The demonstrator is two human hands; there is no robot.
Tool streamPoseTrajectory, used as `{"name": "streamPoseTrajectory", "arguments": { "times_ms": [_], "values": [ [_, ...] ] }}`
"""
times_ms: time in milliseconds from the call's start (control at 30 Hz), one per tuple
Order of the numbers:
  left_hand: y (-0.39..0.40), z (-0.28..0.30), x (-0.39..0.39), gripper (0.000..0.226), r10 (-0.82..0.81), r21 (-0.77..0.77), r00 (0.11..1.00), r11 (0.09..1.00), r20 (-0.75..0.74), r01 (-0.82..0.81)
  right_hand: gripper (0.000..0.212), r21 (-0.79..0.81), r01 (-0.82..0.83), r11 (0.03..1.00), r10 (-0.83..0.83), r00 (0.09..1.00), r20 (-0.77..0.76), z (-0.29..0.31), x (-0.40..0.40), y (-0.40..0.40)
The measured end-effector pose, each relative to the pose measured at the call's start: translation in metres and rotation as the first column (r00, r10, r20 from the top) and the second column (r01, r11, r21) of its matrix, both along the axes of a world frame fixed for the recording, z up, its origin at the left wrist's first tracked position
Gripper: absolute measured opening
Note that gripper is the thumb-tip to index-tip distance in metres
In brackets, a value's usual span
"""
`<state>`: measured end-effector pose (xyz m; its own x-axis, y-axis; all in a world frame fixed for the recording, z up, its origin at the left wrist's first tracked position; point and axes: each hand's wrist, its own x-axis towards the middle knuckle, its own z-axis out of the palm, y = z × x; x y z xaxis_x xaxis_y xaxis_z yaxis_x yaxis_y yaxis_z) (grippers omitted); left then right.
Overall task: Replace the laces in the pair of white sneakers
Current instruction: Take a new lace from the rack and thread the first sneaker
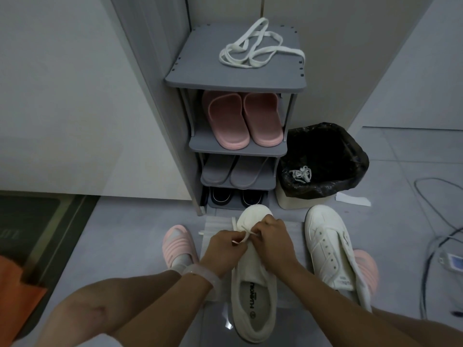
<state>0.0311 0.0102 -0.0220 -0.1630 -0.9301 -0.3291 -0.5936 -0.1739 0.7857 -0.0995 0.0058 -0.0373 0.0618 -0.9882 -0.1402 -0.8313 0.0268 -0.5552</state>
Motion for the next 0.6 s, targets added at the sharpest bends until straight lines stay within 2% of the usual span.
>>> {"name": "streamPoseTrajectory", "arguments": {
  "times_ms": [133,200,300,400,467,500,533,600],
  "values": [
    [0.002,0.001,-0.002,0.034,0.082,-0.001,0.996,0.997,0.027,-0.082,0.021,-0.023,0.075,0.997,-0.073,0.993,0.093,0.016,-0.009,-0.003],
    [0.004,-0.001,-0.002,0.041,0.120,0.006,0.993,0.993,0.023,-0.120,0.016,-0.064,0.141,0.988,-0.129,0.978,0.161,0.031,-0.019,-0.006],
    [0.006,0.004,-0.006,0.044,0.127,-0.005,0.992,0.992,0.027,-0.127,0.010,-0.072,0.101,0.992,-0.083,0.971,0.224,0.049,-0.034,-0.005],
    [0.004,0.013,-0.014,0.021,-0.047,-0.252,0.992,0.965,0.121,0.076,0.008,-0.012,0.044,0.999,-0.038,0.959,0.282,0.050,-0.030,0.004],
    [-0.002,0.015,-0.015,0.015,-0.143,-0.319,0.969,0.926,0.203,0.204,0.008,0.047,0.060,0.997,-0.074,0.907,0.414,0.048,-0.026,0.007],
    [-0.007,0.014,-0.013,0.018,-0.128,-0.314,0.973,0.931,0.190,0.184,0.008,0.077,0.076,0.994,-0.103,0.880,0.463,0.047,-0.027,0.007],
    [-0.012,0.015,-0.010,0.020,-0.084,-0.301,0.985,0.945,0.150,0.126,0.009,0.089,0.087,0.992,-0.119,0.879,0.461,0.045,-0.029,0.006],
    [-0.020,0.013,-0.002,0.021,0.015,-0.251,0.998,0.968,0.057,0.000,0.015,0.055,0.046,0.997,-0.060,0.958,0.281,0.037,-0.035,0.004]
  ]
}}
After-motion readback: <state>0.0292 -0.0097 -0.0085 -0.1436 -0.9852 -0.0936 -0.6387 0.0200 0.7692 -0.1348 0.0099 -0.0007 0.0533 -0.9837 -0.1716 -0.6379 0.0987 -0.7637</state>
